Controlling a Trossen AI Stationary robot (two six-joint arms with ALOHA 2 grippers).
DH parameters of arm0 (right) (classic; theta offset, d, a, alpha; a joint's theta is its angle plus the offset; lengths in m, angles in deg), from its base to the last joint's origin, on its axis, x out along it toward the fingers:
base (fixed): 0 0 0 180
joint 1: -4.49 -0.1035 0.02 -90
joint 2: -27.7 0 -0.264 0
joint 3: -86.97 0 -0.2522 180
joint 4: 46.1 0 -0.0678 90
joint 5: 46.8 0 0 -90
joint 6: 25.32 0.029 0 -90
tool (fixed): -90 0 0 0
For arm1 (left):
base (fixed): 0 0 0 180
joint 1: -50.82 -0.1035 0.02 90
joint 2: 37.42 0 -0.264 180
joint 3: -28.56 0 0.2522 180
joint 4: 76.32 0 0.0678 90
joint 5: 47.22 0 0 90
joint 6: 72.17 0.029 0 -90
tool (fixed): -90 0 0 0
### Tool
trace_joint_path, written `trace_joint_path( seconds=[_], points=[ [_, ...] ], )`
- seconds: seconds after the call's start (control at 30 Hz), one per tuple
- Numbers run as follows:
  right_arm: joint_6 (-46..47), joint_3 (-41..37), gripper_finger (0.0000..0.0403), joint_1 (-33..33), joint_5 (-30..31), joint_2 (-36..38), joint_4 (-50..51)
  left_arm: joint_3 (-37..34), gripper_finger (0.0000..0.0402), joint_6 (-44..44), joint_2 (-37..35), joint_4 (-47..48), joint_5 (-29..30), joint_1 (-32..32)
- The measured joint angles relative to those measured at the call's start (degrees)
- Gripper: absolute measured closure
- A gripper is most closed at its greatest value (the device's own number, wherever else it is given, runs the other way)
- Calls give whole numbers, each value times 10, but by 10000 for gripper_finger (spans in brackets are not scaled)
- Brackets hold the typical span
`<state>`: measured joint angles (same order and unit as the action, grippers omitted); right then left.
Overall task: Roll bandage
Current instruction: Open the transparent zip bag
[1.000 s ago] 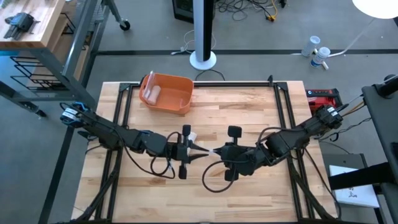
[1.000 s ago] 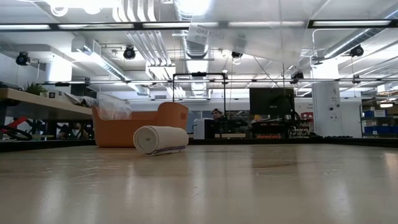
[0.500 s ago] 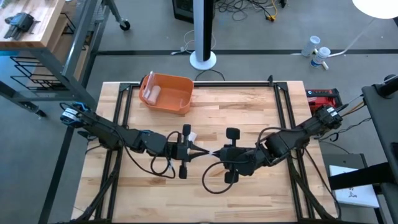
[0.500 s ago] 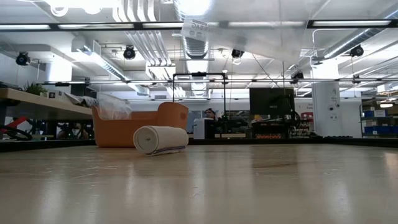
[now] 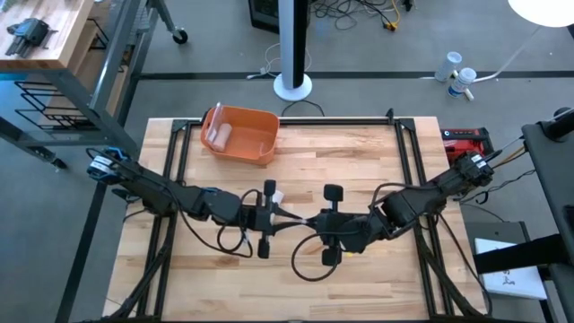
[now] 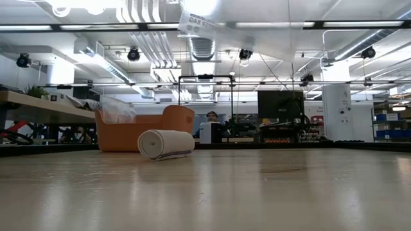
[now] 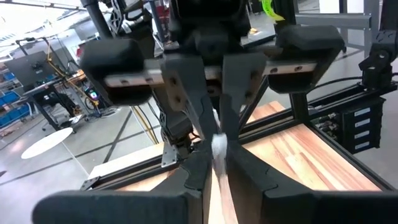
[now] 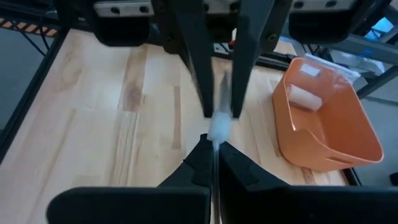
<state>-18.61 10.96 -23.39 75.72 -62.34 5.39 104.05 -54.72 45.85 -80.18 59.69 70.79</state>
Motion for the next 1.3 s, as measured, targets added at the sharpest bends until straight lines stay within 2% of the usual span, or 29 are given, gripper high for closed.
trace_joint_path(
  seconds=[0.33, 1.3],
  points=[
    [1, 0, 403, -10, 1, 5, 8, -1, 359, 11, -31, 45, 0, 11],
    [8, 0, 403, -12, 3, 7, 14, 5, 359, 30, -31, 22, 5, 9]
  ],
)
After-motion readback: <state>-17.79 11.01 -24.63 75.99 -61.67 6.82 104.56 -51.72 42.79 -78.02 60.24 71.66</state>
